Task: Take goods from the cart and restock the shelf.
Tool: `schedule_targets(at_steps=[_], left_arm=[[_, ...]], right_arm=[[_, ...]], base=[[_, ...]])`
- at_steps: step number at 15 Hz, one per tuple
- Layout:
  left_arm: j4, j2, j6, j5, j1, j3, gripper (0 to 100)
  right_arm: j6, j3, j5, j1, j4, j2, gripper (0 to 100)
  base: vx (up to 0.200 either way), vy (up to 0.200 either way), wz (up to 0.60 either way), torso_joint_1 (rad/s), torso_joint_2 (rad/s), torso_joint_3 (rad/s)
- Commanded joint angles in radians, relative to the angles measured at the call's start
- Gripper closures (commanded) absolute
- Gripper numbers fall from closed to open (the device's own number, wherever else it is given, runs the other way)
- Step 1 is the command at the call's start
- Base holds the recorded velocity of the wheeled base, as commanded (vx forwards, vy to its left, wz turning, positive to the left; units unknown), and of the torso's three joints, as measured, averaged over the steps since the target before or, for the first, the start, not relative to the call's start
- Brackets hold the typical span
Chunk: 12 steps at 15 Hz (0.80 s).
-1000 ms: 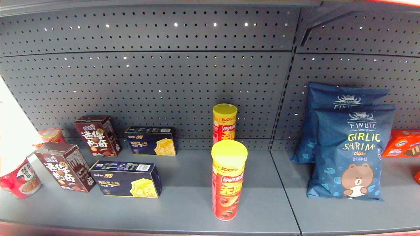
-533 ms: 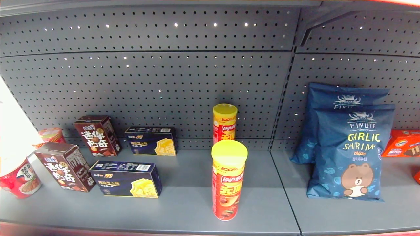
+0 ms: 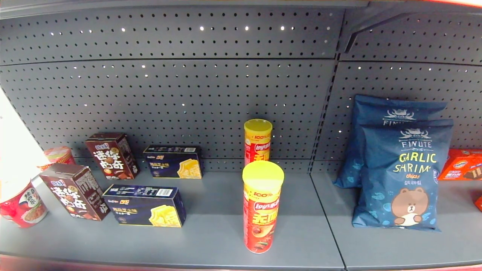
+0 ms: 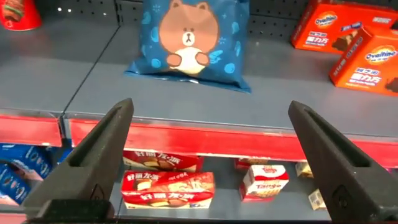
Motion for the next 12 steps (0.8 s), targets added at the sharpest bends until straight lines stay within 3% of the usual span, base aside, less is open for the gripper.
schedule_targets(at_steps=[1, 4, 5, 8, 9, 10, 11, 12], left_arm=[[0.0, 0.0, 0.073, -0.058, -0.001, 0.0, 0], [-0.014, 0.0, 0.126, -0.306, -0.001, 0.009, 0], [-0.014, 0.0, 0.129, -0.314, -0.001, 0.009, 0], [-0.011, 0.0, 0.115, -0.234, -0.001, 0.008, 0], [-0.012, 0.0, 0.113, -0.225, -0.001, 0.009, 0], [-0.012, 0.0, 0.106, -0.223, -0.001, 0.009, 0], [-0.012, 0.0, 0.106, -0.228, -0.001, 0.009, 0], [-0.012, 0.0, 0.106, -0.228, -0.001, 0.009, 0]], right_arm=[[0.0, 0.002, 0.006, 0.001, -0.001, 0.005, 0], [0.015, 0.0, 0.193, 0.002, -0.002, 0.005, 0], [0.03, 0.002, 0.165, 0.001, -0.004, 0.005, 0], [0.09, 0.007, -0.215, 0.001, -0.01, 0.005, 0], [0.092, 0.008, -0.214, 0.001, -0.017, 0.005, 0], [0.083, 0.007, 0.018, 0.002, -0.013, 0.005, 0], [0.087, -0.004, 0.151, 0.002, 0.016, 0.005, 0], [0.087, -0.012, 0.188, 0.001, 0.049, 0.005, 0]], base=[[0.0, 0.0, 0.0, 0.0, 0.0, 0.0], [0.0, 0.0, 0.0, 0.0, 0.0, 0.0], [0.0, 0.0, 0.0, 0.0, 0.0, 0.0], [0.0, 0.0, 0.0, 0.0, 0.0, 0.0], [0.0, 0.0, 0.0, 0.0, 0.0, 0.0], [0.0, 0.0, 0.0, 0.0, 0.0, 0.0], [0.0, 0.0, 0.0, 0.0, 0.0, 0.0], [0.0, 0.0, 0.0, 0.0, 0.0, 0.0]])
